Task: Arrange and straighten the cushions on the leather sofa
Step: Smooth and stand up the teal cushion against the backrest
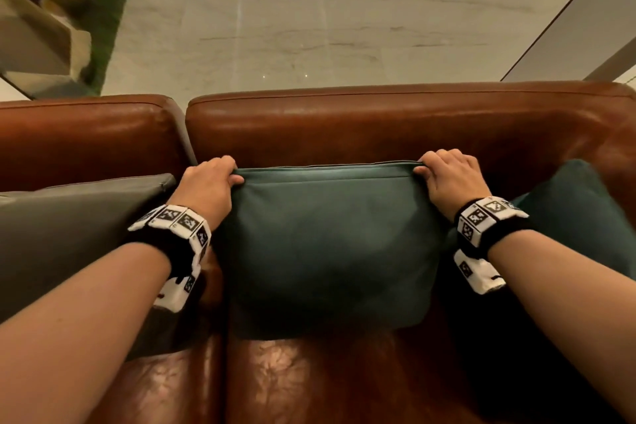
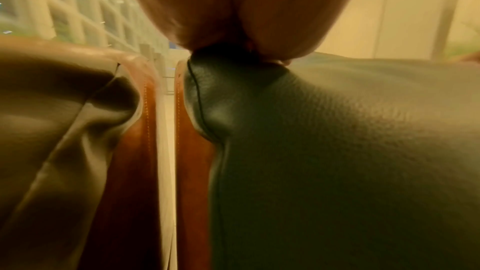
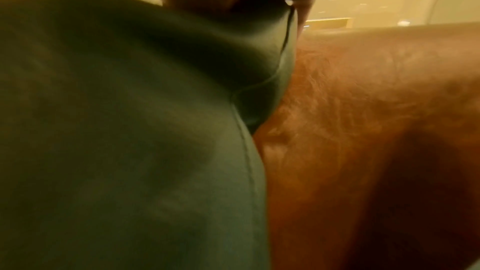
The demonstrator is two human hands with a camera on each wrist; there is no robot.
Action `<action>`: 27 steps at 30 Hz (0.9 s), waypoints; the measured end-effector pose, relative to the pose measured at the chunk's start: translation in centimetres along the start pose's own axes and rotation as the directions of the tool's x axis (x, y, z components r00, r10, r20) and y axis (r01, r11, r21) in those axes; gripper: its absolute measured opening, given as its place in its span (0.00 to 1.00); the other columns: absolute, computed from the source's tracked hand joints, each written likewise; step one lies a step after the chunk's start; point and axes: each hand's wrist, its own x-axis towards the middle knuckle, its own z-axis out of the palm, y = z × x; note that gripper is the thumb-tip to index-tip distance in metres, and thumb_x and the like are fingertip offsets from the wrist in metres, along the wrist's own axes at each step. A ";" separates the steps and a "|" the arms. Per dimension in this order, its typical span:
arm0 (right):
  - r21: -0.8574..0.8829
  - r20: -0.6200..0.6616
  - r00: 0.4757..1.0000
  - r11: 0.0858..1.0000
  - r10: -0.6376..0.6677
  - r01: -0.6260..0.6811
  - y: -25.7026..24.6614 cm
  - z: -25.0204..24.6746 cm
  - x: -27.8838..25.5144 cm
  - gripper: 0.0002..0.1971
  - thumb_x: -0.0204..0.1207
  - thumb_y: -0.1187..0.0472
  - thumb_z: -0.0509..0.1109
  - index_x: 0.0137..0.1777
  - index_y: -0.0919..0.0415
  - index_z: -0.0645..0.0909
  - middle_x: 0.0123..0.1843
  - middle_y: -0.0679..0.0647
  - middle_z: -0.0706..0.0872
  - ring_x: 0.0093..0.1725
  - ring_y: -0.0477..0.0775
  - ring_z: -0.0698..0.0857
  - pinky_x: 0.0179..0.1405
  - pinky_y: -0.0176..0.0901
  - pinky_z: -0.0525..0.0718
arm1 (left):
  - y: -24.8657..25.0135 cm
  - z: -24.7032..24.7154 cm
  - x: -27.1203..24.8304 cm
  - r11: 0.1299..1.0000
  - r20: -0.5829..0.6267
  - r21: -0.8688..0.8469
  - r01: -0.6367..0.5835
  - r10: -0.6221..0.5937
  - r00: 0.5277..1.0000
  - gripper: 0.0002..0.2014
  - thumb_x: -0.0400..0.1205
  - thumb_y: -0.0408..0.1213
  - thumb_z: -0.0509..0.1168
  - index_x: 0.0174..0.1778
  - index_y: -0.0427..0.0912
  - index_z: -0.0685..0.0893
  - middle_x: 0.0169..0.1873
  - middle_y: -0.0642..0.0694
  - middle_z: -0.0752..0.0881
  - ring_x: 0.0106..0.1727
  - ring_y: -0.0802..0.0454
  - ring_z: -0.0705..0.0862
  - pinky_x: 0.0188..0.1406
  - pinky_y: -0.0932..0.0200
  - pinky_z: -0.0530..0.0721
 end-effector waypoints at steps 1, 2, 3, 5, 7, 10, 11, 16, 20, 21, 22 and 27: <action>0.035 -0.018 1.000 0.999 0.021 -0.020 0.0 0.0 0.4 0.23 0.81 0.42 0.51 0.57 0.57 0.81 0.51 0.58 0.84 0.58 0.66 0.80 0.62 0.58 0.70 | 0.1 0.1 0.0 1.000 -0.014 -0.012 0.023 -0.023 1.000 0.06 0.87 0.38 0.58 0.51 0.40 0.77 0.50 0.37 0.84 0.56 0.33 0.81 0.57 0.40 0.74; 0.077 -0.049 0.997 0.996 0.054 -0.050 -0.2 -0.1 0.4 0.21 0.82 0.45 0.56 0.59 0.58 0.81 0.54 0.59 0.85 0.59 0.67 0.80 0.64 0.58 0.71 | 0.4 0.2 -0.3 0.999 -0.053 -0.012 0.040 -0.040 0.998 0.07 0.86 0.37 0.58 0.53 0.38 0.79 0.53 0.36 0.83 0.60 0.33 0.80 0.61 0.39 0.73; 0.123 -0.094 0.992 0.990 0.083 -0.071 -0.7 -0.3 0.5 0.18 0.82 0.48 0.60 0.62 0.59 0.81 0.57 0.61 0.86 0.61 0.67 0.80 0.67 0.58 0.71 | 0.7 0.4 -0.8 0.999 -0.126 0.000 0.045 -0.045 0.991 0.09 0.85 0.35 0.58 0.57 0.37 0.79 0.59 0.35 0.81 0.65 0.33 0.77 0.67 0.38 0.71; 0.205 -0.192 0.976 0.977 0.104 -0.064 -3.2 -0.6 -1.2 0.20 0.81 0.52 0.60 0.67 0.61 0.79 0.63 0.63 0.84 0.65 0.68 0.79 0.72 0.58 0.70 | 2.5 1.4 -2.7 0.998 -0.297 0.058 0.013 0.005 0.955 0.17 0.83 0.35 0.58 0.68 0.36 0.76 0.75 0.34 0.70 0.80 0.34 0.63 0.82 0.41 0.58; 0.214 -0.254 0.967 0.974 -0.025 0.081 -7.9 0.3 -4.4 0.23 0.80 0.53 0.58 0.72 0.62 0.76 0.69 0.62 0.82 0.70 0.66 0.77 0.76 0.60 0.68 | 5.6 3.1 -5.1 0.991 -0.318 0.077 -0.113 0.132 0.939 0.27 0.82 0.41 0.56 0.78 0.38 0.68 0.83 0.36 0.60 0.85 0.34 0.52 0.84 0.40 0.50; 0.113 -0.116 0.960 0.957 -0.256 0.268 -13.7 4.0 -8.8 0.29 0.82 0.49 0.57 0.82 0.57 0.67 0.83 0.56 0.69 0.83 0.58 0.64 0.82 0.63 0.57 | 8.7 7.0 -7.1 0.955 -0.156 0.162 -0.249 0.274 0.949 0.33 0.82 0.48 0.52 0.85 0.47 0.58 0.86 0.45 0.55 0.87 0.41 0.50 0.84 0.37 0.49; 0.065 -0.082 0.962 0.962 -0.260 0.266 -13.8 5.2 -9.1 0.30 0.82 0.46 0.56 0.84 0.54 0.63 0.85 0.53 0.63 0.85 0.56 0.59 0.83 0.61 0.53 | 8.5 7.9 -6.9 0.953 -0.137 0.191 -0.235 0.263 0.955 0.33 0.82 0.49 0.52 0.86 0.50 0.56 0.86 0.47 0.54 0.87 0.42 0.50 0.84 0.37 0.48; -0.034 -0.109 0.992 0.998 -0.057 0.054 -7.1 7.0 -6.8 0.35 0.81 0.36 0.51 0.86 0.43 0.50 0.88 0.47 0.49 0.87 0.53 0.45 0.85 0.58 0.46 | 5.9 8.6 -4.8 0.934 -0.152 0.293 -0.203 0.255 0.955 0.33 0.83 0.56 0.51 0.86 0.56 0.52 0.86 0.48 0.55 0.86 0.39 0.51 0.83 0.34 0.47; 0.027 -0.080 0.965 0.968 0.252 -0.250 -1.5 6.7 -7.6 0.33 0.82 0.35 0.38 0.85 0.41 0.36 0.88 0.42 0.38 0.86 0.53 0.36 0.84 0.64 0.42 | 3.8 8.3 -5.8 0.976 -0.266 0.216 -0.024 0.082 0.961 0.33 0.82 0.56 0.51 0.85 0.55 0.55 0.86 0.46 0.55 0.86 0.36 0.49 0.81 0.28 0.44; 0.055 -0.079 0.957 0.960 0.278 -0.274 -1.4 6.4 -8.2 0.33 0.82 0.36 0.37 0.85 0.43 0.35 0.88 0.44 0.38 0.86 0.53 0.36 0.84 0.64 0.43 | 3.8 8.2 -6.4 0.985 -0.293 0.172 0.017 0.035 0.955 0.33 0.82 0.55 0.51 0.86 0.54 0.55 0.86 0.45 0.54 0.86 0.35 0.48 0.81 0.28 0.44; 0.086 -0.106 0.955 0.959 0.277 -0.269 -2.2 6.0 -8.8 0.33 0.83 0.38 0.39 0.86 0.47 0.37 0.88 0.46 0.39 0.86 0.54 0.36 0.84 0.63 0.43 | 4.5 8.1 -7.0 0.990 -0.325 0.139 0.031 0.016 0.946 0.34 0.83 0.55 0.51 0.86 0.52 0.54 0.86 0.44 0.52 0.86 0.35 0.46 0.81 0.28 0.43; 0.092 -0.203 0.973 0.987 -0.107 0.128 -12.2 8.2 -11.7 0.32 0.85 0.47 0.49 0.87 0.54 0.47 0.88 0.50 0.45 0.87 0.55 0.44 0.85 0.59 0.44 | 11.1 12.3 -8.9 0.940 -0.225 0.205 -0.271 0.315 0.922 0.33 0.84 0.55 0.50 0.85 0.56 0.47 0.87 0.48 0.48 0.86 0.38 0.43 0.81 0.29 0.42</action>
